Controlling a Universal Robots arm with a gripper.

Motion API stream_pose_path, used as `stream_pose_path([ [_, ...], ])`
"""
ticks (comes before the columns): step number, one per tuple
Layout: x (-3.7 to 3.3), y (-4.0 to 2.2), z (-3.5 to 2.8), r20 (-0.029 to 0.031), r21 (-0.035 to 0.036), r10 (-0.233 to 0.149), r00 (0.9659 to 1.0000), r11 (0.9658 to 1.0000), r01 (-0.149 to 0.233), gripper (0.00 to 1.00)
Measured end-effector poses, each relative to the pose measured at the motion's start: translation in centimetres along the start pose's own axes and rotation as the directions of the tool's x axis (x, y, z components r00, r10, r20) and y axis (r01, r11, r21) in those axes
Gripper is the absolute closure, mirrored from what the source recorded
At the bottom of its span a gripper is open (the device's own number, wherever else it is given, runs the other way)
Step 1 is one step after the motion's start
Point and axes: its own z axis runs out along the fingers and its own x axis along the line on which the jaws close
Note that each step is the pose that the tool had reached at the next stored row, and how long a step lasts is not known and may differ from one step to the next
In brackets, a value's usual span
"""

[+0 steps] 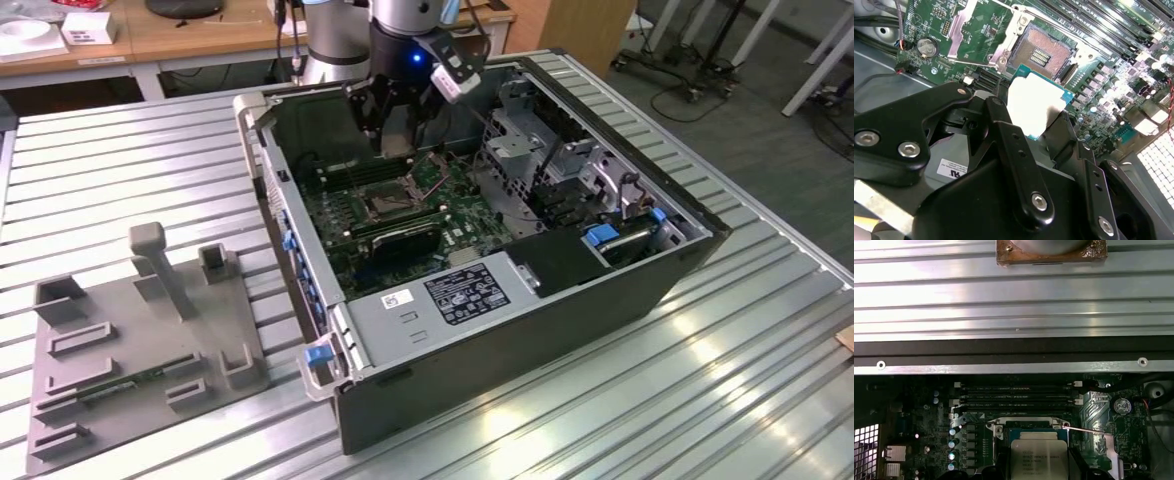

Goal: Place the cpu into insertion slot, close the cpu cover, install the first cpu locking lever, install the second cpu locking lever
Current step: 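Place the cpu into insertion slot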

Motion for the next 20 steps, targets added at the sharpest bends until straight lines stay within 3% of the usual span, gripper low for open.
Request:
stream_pose_path([
  [20, 0.00, -0.06, 0.23, 0.0007, 0.0001, 0.008, 1.0000, 1.0000, -0.008, 0.46],
])
